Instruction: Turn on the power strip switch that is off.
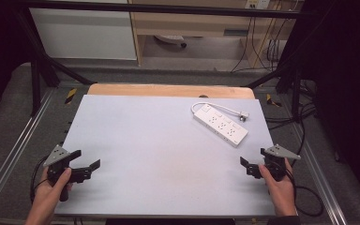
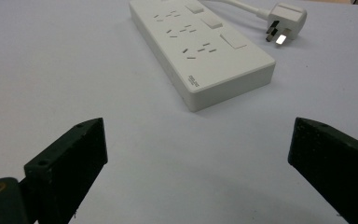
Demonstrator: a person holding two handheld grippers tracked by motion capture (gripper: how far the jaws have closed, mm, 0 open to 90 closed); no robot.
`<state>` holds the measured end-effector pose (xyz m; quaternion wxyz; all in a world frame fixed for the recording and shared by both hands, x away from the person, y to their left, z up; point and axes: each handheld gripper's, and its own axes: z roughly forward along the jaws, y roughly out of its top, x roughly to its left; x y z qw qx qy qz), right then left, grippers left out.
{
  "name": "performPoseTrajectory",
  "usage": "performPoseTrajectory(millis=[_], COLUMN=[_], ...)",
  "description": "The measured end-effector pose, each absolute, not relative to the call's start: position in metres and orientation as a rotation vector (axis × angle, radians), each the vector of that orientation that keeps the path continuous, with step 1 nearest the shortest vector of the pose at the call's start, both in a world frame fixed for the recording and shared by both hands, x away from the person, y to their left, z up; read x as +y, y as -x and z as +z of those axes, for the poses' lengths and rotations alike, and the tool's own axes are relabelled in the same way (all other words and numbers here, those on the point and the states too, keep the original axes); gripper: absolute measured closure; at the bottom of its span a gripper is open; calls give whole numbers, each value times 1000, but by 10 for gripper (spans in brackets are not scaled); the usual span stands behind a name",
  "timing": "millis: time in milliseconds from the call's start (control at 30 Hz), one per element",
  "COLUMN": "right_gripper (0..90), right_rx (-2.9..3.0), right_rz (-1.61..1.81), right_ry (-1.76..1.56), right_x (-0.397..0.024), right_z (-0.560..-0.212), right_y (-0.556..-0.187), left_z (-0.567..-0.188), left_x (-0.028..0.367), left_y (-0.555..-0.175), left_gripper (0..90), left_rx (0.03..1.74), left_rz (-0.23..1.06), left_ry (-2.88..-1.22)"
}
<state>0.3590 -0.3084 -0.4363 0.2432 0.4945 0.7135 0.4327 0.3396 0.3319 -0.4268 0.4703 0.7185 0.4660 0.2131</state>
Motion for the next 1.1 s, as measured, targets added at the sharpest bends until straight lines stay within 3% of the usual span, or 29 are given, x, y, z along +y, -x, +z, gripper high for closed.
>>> performPoseTrajectory(millis=[1100], right_gripper=[39], right_rx=[1945], right_rz=[1212], right_ry=[-1402], right_x=[-301], right_z=[-422], right_y=[-351], left_z=[-428], left_x=[330], left_y=[-340], left_gripper=[62], left_rx=[1160], left_rz=[528], left_ry=[-1764])
